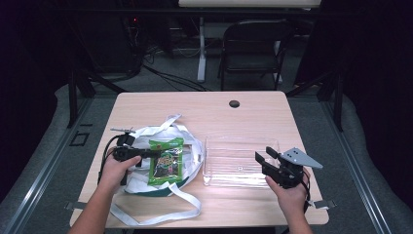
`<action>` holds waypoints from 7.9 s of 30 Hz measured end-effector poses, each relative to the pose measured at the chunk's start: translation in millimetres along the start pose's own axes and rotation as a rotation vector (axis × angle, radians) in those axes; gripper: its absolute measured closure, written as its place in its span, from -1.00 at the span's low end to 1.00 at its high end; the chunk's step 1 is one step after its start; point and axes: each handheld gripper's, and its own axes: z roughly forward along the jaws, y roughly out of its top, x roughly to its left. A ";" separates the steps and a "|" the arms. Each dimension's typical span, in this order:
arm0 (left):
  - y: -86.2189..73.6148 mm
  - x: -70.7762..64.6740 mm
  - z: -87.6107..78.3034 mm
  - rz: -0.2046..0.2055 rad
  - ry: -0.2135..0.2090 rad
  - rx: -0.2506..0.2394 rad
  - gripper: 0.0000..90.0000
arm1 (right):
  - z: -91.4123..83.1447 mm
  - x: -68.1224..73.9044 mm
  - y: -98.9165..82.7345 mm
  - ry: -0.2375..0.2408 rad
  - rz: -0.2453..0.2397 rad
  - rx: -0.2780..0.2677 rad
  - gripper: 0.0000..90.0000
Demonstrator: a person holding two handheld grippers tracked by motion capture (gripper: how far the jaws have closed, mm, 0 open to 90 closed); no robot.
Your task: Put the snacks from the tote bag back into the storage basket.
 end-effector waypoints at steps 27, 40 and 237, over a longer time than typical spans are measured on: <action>5.7 -13.3 -14.4 0.075 0.016 -0.053 0.62 | 1.2 3.1 1.1 0.004 -0.032 -0.016 0.16; 8.4 -20.3 -22.1 0.107 0.034 -0.104 0.62 | 1.8 5.3 1.0 0.008 -0.050 -0.011 0.17; 9.8 -131.7 -3.7 0.510 -0.126 -0.200 0.63 | 73.1 159.3 182.4 0.503 -0.958 0.590 0.05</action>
